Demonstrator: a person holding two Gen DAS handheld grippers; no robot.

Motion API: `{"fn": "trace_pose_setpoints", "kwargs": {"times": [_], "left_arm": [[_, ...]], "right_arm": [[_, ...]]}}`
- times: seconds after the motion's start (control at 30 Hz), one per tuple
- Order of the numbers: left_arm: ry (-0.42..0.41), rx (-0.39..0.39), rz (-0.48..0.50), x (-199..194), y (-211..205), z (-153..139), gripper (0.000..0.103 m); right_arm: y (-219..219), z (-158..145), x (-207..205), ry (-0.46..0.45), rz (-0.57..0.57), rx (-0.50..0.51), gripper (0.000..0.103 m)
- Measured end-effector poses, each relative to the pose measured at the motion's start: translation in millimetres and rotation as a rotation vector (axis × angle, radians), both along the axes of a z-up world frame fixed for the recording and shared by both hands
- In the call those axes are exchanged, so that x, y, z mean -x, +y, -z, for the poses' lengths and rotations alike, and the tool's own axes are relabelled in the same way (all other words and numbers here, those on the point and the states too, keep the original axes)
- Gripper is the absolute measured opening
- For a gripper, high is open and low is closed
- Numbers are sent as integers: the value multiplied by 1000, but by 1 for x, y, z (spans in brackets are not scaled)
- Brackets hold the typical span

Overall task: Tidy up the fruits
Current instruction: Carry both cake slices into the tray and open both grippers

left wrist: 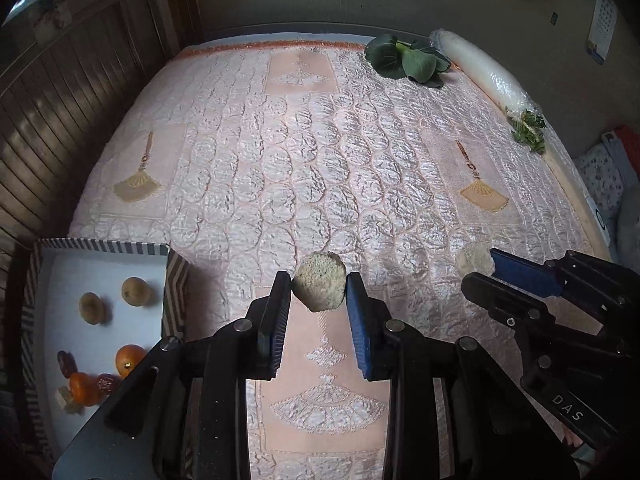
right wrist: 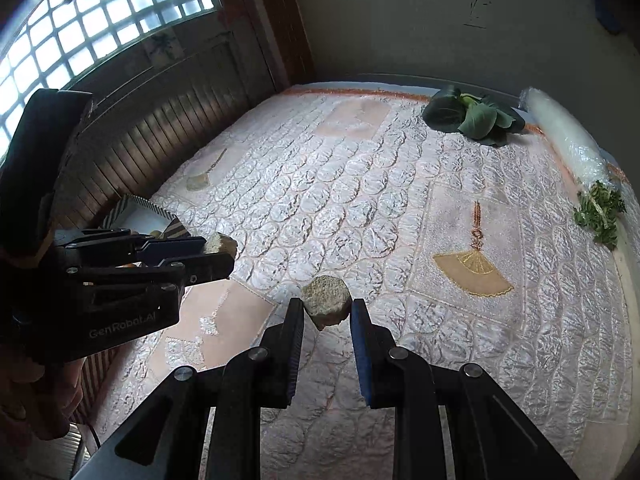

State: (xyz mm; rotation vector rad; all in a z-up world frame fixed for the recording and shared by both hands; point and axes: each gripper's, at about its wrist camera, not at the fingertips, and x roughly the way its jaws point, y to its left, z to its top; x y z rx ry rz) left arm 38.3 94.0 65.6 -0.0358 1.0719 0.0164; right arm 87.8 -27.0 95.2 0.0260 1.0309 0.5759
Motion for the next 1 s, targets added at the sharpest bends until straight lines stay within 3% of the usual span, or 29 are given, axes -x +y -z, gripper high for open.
{"fn": "trace_pose_setpoints", "kwargs": {"times": [0.63,1.0], "left_arm": [[-18,-29,-263,77,130,-7,27],[17,-26,-392,119,184,7,27]], "right_arm": [[133,-22,36,-40,-273,-43,23],[205,-15,47,-29,-418,-44,23]]}}
